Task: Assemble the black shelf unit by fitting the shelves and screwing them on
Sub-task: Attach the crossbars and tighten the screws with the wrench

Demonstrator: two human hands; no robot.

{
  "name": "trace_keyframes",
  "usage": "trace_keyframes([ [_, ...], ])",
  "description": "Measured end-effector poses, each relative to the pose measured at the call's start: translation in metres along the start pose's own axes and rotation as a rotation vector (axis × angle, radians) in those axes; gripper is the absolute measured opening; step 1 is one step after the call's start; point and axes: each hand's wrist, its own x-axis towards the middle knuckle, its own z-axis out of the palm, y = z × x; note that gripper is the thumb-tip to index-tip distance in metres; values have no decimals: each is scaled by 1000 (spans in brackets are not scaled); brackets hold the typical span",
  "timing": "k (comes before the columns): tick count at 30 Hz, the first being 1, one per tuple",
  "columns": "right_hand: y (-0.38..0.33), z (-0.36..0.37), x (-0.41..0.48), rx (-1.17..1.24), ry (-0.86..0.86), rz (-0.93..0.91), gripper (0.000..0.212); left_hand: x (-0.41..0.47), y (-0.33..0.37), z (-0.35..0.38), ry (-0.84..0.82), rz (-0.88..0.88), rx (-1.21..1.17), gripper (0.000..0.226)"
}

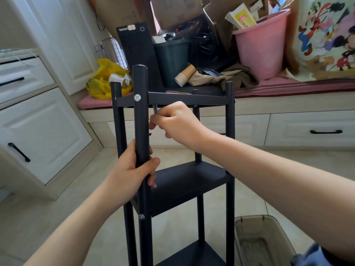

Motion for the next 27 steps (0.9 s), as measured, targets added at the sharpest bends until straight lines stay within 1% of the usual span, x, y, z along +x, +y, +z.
trace_keyframes([
  [3, 2, 1, 2, 10, 29, -25, 27, 0, 0, -1, 4, -4, 3, 17],
  [7, 5, 6, 3, 115, 38, -4, 22, 1, -1, -3, -6, -9, -3, 17],
  [12, 6, 16, 5, 148, 29, 2, 34, 2, -3, -6, -16, -8, 2, 17],
  [19, 6, 29, 7, 206, 145, -5, 31, 1, -2, -7, -51, 9, -4, 18],
  [23, 7, 36, 9, 227, 183, -10, 30, 0, 0, -4, -52, 20, -2, 31],
  [26, 7, 37, 9, 215, 197, -11, 36, 1, 1, -3, -50, 25, 45, 24],
  [27, 7, 36, 9, 215, 195, -10, 35, 1, 1, -3, -44, 24, 56, 23],
])
